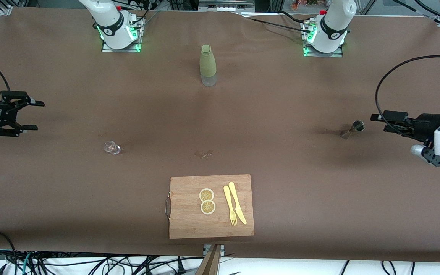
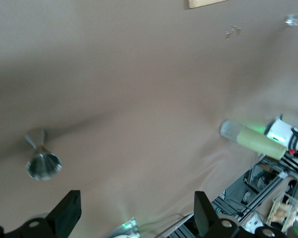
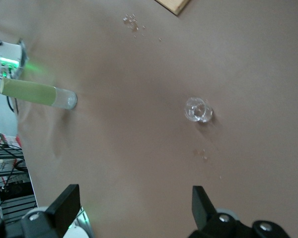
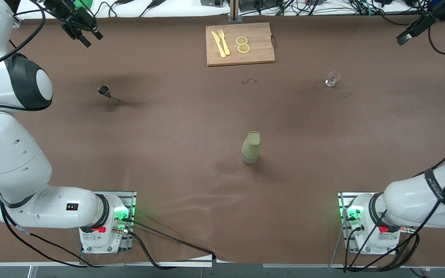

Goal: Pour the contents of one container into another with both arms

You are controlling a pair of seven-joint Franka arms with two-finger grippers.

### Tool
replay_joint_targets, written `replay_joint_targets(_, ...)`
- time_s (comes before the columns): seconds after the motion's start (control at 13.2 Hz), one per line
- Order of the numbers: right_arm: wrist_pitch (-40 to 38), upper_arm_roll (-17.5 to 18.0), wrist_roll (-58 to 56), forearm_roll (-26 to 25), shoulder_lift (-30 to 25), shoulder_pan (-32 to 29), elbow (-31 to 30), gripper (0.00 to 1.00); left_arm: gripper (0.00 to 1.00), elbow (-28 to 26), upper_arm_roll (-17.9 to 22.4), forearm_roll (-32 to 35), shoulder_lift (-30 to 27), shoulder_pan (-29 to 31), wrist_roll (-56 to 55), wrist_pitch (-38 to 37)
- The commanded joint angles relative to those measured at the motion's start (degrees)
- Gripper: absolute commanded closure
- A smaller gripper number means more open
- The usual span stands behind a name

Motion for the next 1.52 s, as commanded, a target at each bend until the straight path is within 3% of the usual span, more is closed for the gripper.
replay_joint_targets(0.0, 1.4, -0.3, 11.5, -7.7, -5.9, 2.6, -2.4, 0.00, 0.00, -0.7, -5.9, 8.9, -5.0, -2.5, -10.0, 0.6)
replay_joint_targets(0.23, 2.6, 0.0, 27.0, -15.7, -12.0, 5.4, -6.1, 0.00, 0.00, 1.0, -11.3, 21.6, -8.3, -3.2, -9.9, 4.1)
replay_joint_targets(0.38, 3.2, 0.2, 34.9, -20.9, -15.0, 7.7, -7.8, 0.00, 0.00, 0.9, -12.0, 23.5, -10.1, -3.2, -10.0, 7.7)
replay_joint_targets(0.68, 4.5, 8.3, 55.6, -31.5, -20.3, 7.8, -11.0, 0.00, 0.00, 0.8, -11.4, 24.1, -14.3, -1.9, -15.1, 7.7)
replay_joint_targets(0.84, 4.0, 9.2, 66.0, -30.9, -21.4, 7.8, -11.6, 0.00, 0.00, 0.3, -11.6, 24.3, -16.0, -1.7, -21.4, 6.7)
replay_joint_targets(1.22, 13.1, 6.6, 66.2, -20.8, -22.8, 7.6, -12.5, 0.00, 0.00, 0.7, -15.5, 30.5, -16.1, -1.9, -23.6, 6.6)
replay_joint_targets(1.44, 12.9, 6.9, 66.6, -22.5, -22.4, 8.2, -12.9, 0.00, 0.00, 1.1, -15.3, 30.3, -15.5, -2.0, -23.4, 6.6)
